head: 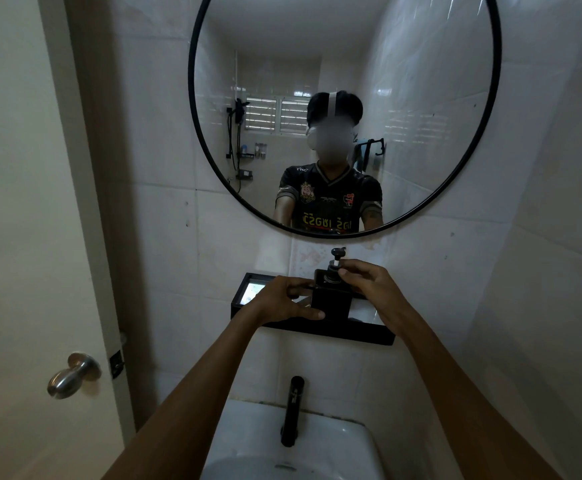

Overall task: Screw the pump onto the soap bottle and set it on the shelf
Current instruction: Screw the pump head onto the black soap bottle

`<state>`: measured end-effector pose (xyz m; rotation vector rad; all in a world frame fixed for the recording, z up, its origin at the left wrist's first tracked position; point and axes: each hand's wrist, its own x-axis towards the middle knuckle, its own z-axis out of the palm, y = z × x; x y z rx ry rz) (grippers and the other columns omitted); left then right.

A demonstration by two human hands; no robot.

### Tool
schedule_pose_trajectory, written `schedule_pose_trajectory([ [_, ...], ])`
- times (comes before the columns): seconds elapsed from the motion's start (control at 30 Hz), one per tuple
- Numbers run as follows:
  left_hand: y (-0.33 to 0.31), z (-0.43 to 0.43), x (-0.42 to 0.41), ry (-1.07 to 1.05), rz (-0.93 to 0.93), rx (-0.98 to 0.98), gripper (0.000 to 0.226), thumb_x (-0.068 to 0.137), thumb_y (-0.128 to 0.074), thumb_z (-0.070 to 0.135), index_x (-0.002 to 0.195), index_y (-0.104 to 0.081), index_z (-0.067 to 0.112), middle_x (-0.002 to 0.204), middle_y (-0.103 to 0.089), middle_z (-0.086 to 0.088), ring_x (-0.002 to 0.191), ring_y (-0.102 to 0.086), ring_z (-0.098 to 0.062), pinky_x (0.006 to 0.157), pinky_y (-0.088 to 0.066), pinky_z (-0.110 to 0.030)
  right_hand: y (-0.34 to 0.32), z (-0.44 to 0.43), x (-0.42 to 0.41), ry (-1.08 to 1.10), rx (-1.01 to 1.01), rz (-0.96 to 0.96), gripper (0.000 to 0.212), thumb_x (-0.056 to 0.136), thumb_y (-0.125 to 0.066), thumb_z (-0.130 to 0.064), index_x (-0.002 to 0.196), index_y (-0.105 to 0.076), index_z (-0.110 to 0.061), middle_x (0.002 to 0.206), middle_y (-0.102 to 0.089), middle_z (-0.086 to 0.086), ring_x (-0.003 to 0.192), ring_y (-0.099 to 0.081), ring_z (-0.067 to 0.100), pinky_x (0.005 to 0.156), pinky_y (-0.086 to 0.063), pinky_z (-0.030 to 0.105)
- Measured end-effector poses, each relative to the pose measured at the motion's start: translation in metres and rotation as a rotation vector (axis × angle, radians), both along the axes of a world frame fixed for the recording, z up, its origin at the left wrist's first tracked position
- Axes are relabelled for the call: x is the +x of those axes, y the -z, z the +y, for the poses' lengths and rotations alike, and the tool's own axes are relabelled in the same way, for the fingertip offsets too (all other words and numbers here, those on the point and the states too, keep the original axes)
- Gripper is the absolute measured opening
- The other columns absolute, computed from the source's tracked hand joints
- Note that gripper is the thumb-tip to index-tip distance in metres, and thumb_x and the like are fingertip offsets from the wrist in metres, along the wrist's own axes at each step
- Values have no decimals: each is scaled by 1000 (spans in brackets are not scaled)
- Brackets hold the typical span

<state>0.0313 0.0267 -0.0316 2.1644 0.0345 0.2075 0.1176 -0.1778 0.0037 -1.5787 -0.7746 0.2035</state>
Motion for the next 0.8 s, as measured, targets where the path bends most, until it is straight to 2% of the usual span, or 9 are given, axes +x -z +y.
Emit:
schedule_pose_trajectory([
  [0.17,3,2,2,-1,-8,3,77,68,-92,35,139,-63,26,129,-73,5,126,-63,-12,113,-46,-40,0,1,-2,22,4,-10,20,89,-70,-15,108,-74,-12,106,-76,4,100,-72,11,85,-52,19],
  [0.27,2,1,1,2,-15,-7,74,71,-91,31,139,-63,24,129,-72,4,126,-63,-11,113,-45,-37,0,1,-1,26,14,1,22,91,-69,-18,112,-73,-14,109,-76,3,103,-71,10,88,-51,20],
  [0.37,2,1,2,10,-14,-11,74,71,-91,30,139,-63,24,129,-72,4,126,-63,-11,113,-45,-36,-1,1,-2,21,4,-14,24,93,-66,-16,115,-73,-14,108,-77,0,100,-72,7,84,-53,15],
  [0.5,3,2,3,10,-7,-11,76,69,-92,33,139,-63,26,128,-73,5,125,-64,-10,113,-46,-38,-1,2,-4,35,2,-30,13,89,-71,-17,101,-76,-17,100,-77,-2,91,-72,2,76,-52,10],
  [0.6,4,3,3,8,-9,-8,77,69,-92,34,139,-62,25,129,-72,4,126,-63,-11,113,-46,-38,-1,2,-6,54,14,-25,16,87,-73,-25,101,-74,-16,101,-77,-1,94,-72,3,80,-51,14],
  [0.7,4,2,3,12,-14,-11,75,70,-91,33,139,-63,26,126,-74,5,123,-64,-10,111,-47,-34,1,1,-6,31,21,-31,15,91,-69,-25,104,-74,-28,106,-77,-5,100,-70,1,86,-51,15],
  [0.8,3,2,2,22,-7,-33,71,72,-91,29,137,-64,26,124,-75,7,119,-66,-6,105,-47,-26,3,1,-3,16,19,-49,21,93,-67,-18,111,-75,-20,107,-77,-2,102,-71,4,89,-50,15],
])
